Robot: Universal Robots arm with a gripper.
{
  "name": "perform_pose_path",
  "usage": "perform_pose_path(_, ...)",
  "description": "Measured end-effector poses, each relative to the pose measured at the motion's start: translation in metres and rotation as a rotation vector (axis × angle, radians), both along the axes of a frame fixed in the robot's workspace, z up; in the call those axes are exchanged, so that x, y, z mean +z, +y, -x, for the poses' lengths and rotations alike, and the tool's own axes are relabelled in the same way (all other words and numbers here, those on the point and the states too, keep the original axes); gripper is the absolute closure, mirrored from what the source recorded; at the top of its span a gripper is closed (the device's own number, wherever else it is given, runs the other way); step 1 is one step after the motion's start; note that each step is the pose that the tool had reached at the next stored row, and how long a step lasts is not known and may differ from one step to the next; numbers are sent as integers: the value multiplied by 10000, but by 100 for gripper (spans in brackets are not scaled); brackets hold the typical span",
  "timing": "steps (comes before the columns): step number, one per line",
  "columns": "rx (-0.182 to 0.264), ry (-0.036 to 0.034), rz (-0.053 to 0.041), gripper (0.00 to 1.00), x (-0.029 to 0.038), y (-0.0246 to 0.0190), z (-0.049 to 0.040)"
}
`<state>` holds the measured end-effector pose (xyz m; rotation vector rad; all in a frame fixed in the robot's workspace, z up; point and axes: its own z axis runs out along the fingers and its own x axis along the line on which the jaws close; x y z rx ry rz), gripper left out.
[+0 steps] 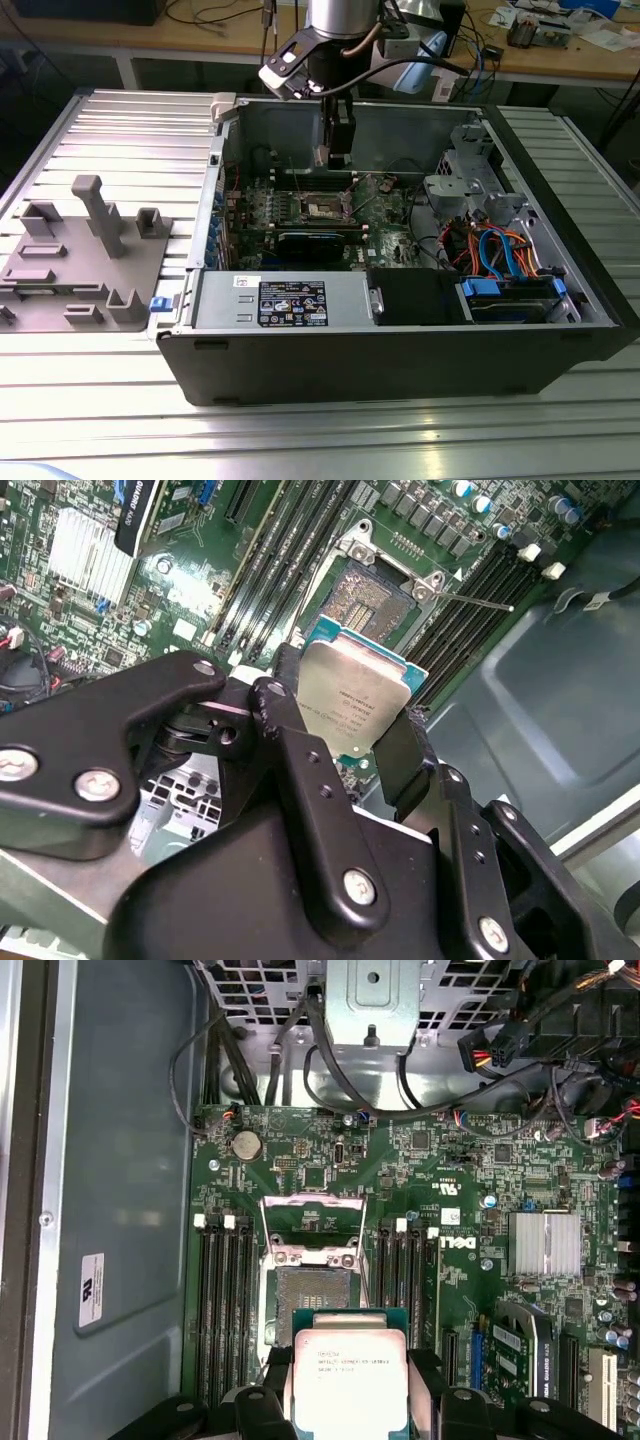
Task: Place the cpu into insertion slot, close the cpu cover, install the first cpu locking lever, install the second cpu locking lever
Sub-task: 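Place the cpu into insertion slot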
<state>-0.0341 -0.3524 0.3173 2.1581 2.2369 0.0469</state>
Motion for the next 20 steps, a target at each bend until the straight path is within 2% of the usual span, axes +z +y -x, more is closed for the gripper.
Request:
perform_pose_path(6, -146, -6, 3, 46, -37, 19, -11)
perform_pose_path(14, -180, -6, 4, 46, -223, 95, -47)
perform_pose_path(20, -179, -5, 5, 46, -350, 103, -48)
